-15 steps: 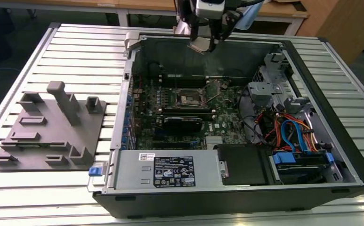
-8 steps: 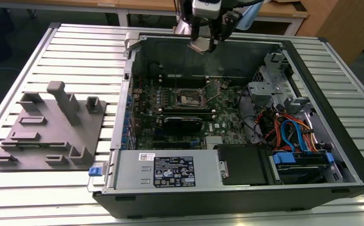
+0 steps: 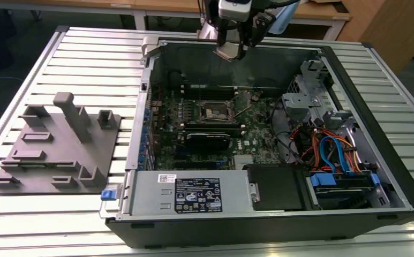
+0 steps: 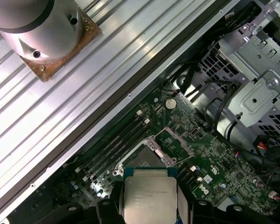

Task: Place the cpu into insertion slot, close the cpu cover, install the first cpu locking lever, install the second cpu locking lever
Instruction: 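Place the cpu into insertion slot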

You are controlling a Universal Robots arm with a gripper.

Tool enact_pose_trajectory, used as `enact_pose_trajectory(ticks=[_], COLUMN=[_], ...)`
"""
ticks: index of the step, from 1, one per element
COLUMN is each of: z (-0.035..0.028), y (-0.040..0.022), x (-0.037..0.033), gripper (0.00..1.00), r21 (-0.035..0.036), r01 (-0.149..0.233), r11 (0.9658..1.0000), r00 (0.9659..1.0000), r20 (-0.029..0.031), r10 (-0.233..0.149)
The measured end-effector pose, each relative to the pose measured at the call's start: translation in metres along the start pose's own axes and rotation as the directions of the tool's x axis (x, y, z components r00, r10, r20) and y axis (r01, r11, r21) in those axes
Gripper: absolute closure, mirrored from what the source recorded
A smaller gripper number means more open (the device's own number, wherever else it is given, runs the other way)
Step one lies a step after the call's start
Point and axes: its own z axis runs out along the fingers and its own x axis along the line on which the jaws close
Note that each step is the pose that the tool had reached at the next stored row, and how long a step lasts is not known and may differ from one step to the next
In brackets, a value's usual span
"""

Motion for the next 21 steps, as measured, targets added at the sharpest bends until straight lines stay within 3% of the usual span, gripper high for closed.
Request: enact_pose_trajectory(ticks=[4, 8, 12, 18, 21], z=[0.0000, 0.0002, 0.0003, 0.0005, 0.0006], y=[0.0000, 0.0000, 0.0000, 0.0000, 0.0000], x=[0.0000, 0.0000, 0.0000, 0.0000, 0.0000], gripper=[0.46, 0.46, 0.46, 0.46, 0.46], r21=[-0.0003, -0.0015, -0.0031, -0.0056, -0.0062], r01=[-0.012, -0.072, -0.140, -0.221, -0.234], r11=[0.9999, 0.9974, 0.9901, 0.9752, 0.9723], r00=[0.9999, 0.9974, 0.9901, 0.9750, 0.9721], r20=[0.0011, 0.0061, 0.0121, 0.0191, 0.0201], r10=[0.012, 0.072, 0.140, 0.222, 0.234])
